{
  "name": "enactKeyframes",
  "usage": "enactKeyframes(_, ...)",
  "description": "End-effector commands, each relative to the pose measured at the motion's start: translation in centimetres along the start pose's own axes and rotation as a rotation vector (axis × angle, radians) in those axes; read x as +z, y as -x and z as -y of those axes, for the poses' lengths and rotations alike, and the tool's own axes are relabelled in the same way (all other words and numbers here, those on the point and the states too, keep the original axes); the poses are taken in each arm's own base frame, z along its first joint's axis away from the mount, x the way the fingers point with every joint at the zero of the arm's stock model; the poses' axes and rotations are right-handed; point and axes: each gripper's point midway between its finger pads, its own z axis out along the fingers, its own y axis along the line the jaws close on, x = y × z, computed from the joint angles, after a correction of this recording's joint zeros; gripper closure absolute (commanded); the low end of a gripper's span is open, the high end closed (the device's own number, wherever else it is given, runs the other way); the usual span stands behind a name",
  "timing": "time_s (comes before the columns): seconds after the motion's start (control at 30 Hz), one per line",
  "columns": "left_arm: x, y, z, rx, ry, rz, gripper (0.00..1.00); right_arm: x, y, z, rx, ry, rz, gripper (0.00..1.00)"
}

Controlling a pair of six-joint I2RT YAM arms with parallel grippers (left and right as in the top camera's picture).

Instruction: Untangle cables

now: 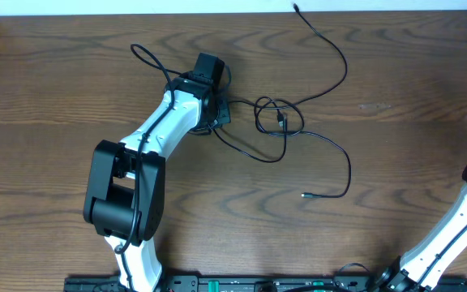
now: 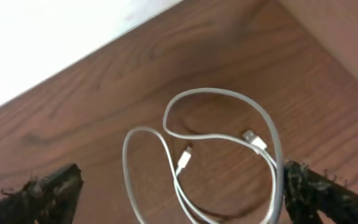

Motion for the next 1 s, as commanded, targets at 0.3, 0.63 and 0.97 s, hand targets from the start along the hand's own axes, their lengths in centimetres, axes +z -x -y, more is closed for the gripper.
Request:
enactKeyframes(0.3, -0.1, 0.4, 0.4, 0.016, -0.008, 0.009, 0.91, -4.9, -0.6, -1.9, 0.051, 0.047, -0.145, 0.01)
enactKeyframes(0.63, -0.1, 0.5, 0.5, 0.017, -0.010, 0.013, 0.91, -11.1, -3.8, -4.4, 0.216, 0.075, -0.360, 0.01)
enactKeyframes(0.97, -2.0, 1.5, 1.0, 0.022, -0.037, 0.063, 0.92, -13.5, -8.9, -17.2, -0.132, 0.463, -0.523, 0.13)
